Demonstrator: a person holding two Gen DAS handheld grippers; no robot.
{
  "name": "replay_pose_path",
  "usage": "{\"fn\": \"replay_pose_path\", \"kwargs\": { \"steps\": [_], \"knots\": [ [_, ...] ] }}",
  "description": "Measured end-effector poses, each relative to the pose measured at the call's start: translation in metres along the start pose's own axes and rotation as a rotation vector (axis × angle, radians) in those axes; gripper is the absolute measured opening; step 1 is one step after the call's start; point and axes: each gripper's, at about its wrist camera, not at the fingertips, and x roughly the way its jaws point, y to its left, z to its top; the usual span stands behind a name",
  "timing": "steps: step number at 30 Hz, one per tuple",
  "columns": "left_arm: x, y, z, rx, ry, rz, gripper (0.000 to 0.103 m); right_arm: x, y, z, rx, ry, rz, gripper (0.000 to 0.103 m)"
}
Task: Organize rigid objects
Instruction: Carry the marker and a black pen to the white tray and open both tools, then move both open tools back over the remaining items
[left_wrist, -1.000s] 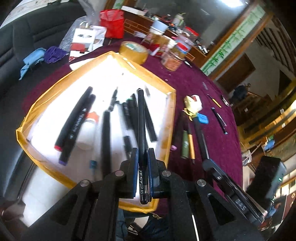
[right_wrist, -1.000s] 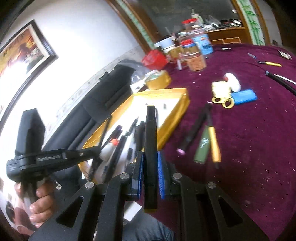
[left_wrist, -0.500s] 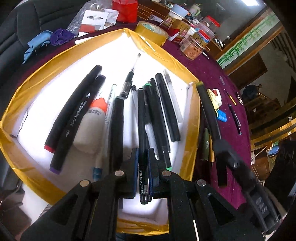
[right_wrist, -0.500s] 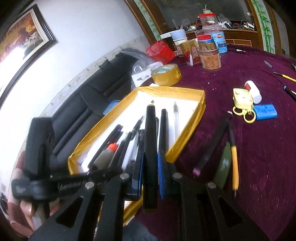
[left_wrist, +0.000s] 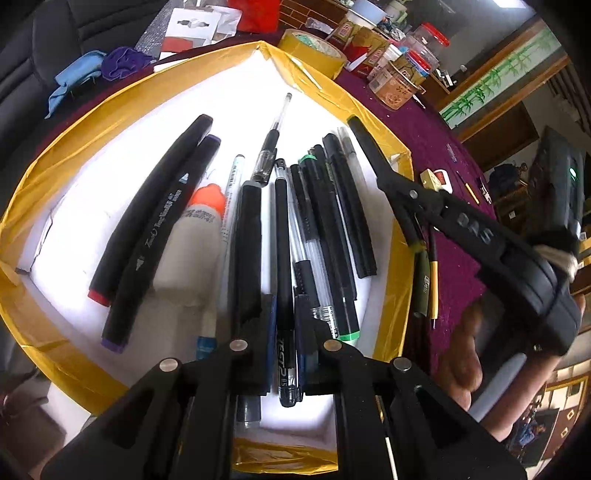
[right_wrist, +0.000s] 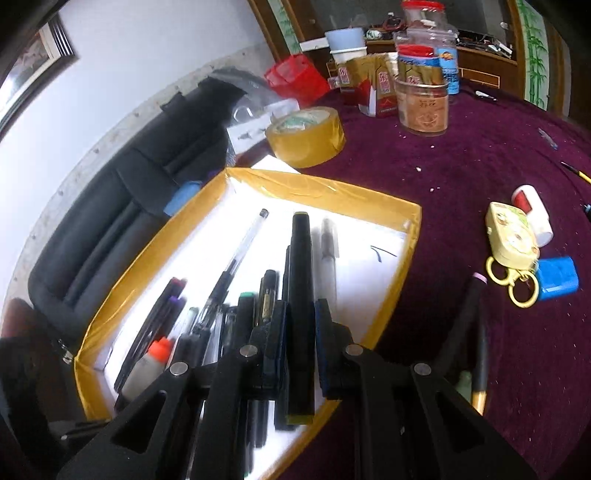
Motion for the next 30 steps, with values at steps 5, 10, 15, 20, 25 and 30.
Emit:
{"fn": "replay_pose_path", "kwargs": {
  "steps": [5, 10, 15, 20, 25, 30],
  "knots": [
    [0.000, 0.000, 0.001, 0.007, 0.005, 0.002, 0.007, 0.017, 0.000, 0.006, -0.012, 0.042, -0.044, 0.013],
    [0.001, -0.002, 0.002, 0.012, 0.006, 0.008, 0.007, 0.022, 0.002, 0.008, -0.028, 0.045, -0.056, 0.013],
    [0.001, 0.000, 0.004, -0.003, -0.001, 0.006, 0.010, 0.021, 0.003, 0.007, -0.044, 0.054, -0.059, 0.015],
    [-0.011, -0.005, -0.001, 0.001, -0.040, -0.010, 0.030, -0.019, -0.009, -0.007, 0.014, -0.031, 0.000, 0.028],
    [-0.025, -0.024, -0.011, 0.067, -0.082, 0.005, 0.040, -0.086, -0.038, -0.050, 0.099, -0.157, 0.116, 0.028],
    [-0.040, -0.061, -0.030, 0.152, -0.134, -0.045, 0.040, -0.128, -0.077, -0.105, 0.163, -0.197, 0.106, 0.028]
  ]
}}
